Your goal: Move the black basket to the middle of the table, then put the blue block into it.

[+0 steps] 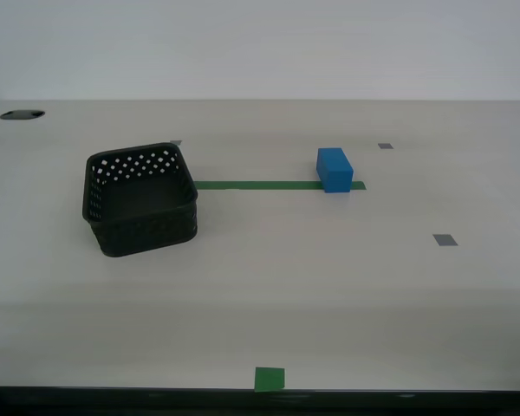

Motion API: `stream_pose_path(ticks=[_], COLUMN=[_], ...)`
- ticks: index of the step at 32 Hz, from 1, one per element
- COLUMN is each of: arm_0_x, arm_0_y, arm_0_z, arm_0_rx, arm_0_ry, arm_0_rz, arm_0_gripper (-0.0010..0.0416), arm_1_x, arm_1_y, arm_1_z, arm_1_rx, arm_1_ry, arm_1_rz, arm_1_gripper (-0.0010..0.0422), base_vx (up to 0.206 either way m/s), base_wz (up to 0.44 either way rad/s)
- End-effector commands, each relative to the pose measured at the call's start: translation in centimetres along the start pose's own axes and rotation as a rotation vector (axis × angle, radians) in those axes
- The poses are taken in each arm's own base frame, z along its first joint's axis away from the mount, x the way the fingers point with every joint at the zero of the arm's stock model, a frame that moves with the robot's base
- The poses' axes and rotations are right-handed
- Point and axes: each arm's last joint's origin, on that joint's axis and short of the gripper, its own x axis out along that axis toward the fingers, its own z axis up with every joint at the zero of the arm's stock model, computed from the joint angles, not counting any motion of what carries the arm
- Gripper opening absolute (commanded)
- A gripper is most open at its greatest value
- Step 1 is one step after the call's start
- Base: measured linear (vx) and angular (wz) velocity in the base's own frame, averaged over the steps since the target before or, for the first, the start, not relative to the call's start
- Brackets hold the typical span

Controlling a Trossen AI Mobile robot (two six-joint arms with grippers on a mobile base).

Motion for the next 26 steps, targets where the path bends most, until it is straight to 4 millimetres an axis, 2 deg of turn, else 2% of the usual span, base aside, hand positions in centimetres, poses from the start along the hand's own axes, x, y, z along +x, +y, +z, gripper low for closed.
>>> stream_pose_path(ticks=[1, 26], arm_0_x=[0.01, 0.01], arm_0_y=[0.00, 0.00], arm_0_z=[0.05, 0.05], arm_0_rx=[0.000, 0.000], arm_0_ry=[-0.004, -0.004], arm_0_rz=[0.000, 0.000], arm_0_gripper=[0.0001, 0.0001], arm_1_x=[0.00, 0.00], arm_1_y=[0.01, 0.00], arm_1_z=[0.07, 0.07], arm_1_rx=[-0.001, -0.001], arm_1_ry=[-0.005, -0.005], arm_1_rz=[-0.001, -0.002], arm_1_gripper=[0.0000, 0.0000], base_vx=[0.000, 0.000], base_wz=[0.000, 0.000])
